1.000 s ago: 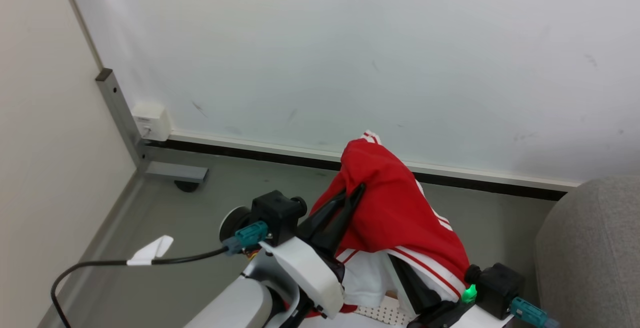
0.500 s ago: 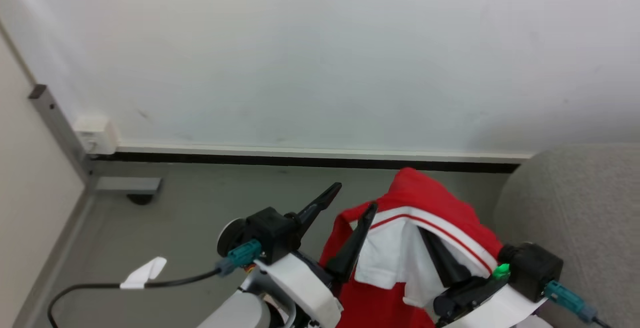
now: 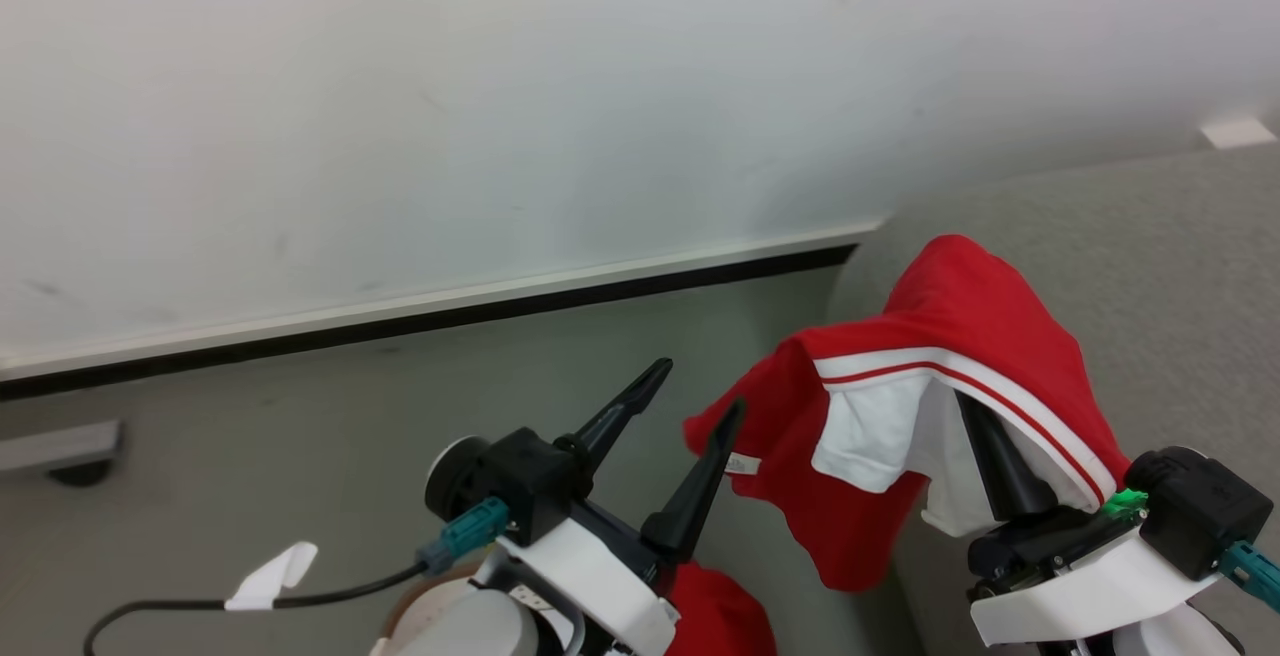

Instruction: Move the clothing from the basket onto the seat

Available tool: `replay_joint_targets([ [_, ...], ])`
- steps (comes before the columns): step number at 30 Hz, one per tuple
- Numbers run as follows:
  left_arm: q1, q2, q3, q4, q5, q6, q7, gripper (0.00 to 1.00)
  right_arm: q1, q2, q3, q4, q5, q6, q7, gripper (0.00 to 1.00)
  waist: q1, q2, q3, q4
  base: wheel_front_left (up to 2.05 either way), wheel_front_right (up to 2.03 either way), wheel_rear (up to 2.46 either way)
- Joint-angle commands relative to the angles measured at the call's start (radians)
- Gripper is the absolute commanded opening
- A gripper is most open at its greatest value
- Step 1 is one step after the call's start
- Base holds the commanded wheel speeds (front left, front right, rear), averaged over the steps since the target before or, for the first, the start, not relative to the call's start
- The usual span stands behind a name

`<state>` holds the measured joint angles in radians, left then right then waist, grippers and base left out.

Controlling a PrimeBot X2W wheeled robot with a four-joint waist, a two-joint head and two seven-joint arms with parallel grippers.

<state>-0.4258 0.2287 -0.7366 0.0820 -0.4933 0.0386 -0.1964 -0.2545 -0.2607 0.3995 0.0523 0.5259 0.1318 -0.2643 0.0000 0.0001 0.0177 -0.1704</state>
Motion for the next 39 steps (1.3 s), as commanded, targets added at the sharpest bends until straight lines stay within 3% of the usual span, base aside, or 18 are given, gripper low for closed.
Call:
replay_joint_targets([
  [1, -0.005, 0.005, 0.004, 0.001, 0.014, -0.002, -0.008, 1.00, 0.014, -0.003, -0.008, -0.011, -0.013, -0.002, 0.000, 0.00, 0.0000, -0.0001, 0.028, -0.074, 0.00, 0.00, 0.00],
  [9, -0.008, 0.003, 0.001, 0.021, 0.015, 0.002, -0.022, 1.00, 0.035, 0.016, -0.035, -0.047, -0.005, -0.002, 0.000, 0.00, 0.0000, -0.0001, 0.046, -0.183, 0.00, 0.00, 0.00],
  [17, -0.010, -0.001, -0.008, 0.032, 0.017, 0.005, -0.028, 1.00, 0.042, 0.005, -0.046, -0.058, -0.001, -0.002, 0.000, 0.00, 0.0000, -0.0001, 0.050, -0.216, 0.00, 0.00, 0.00],
  [27, -0.046, 0.003, -0.027, 0.030, 0.033, -0.007, -0.020, 1.00, -0.057, -0.041, -0.072, -0.035, 0.041, -0.002, 0.004, 0.00, 0.0000, -0.0001, 0.108, -0.180, 0.00, 0.00, 0.00],
  [33, -0.087, 0.013, -0.041, 0.025, 0.059, -0.014, -0.004, 1.00, -0.228, -0.109, -0.125, -0.007, 0.112, -0.002, 0.062, 0.00, 0.0000, -0.0001, 0.201, -0.133, 0.00, 0.00, 0.00],
  [39, -0.137, 0.023, -0.046, 0.015, 0.075, -0.027, 0.010, 1.00, -0.411, -0.203, -0.229, 0.007, 0.095, -0.002, 0.131, 0.00, 0.0000, -0.0001, 0.309, -0.069, 0.00, 0.00, 0.00],
])
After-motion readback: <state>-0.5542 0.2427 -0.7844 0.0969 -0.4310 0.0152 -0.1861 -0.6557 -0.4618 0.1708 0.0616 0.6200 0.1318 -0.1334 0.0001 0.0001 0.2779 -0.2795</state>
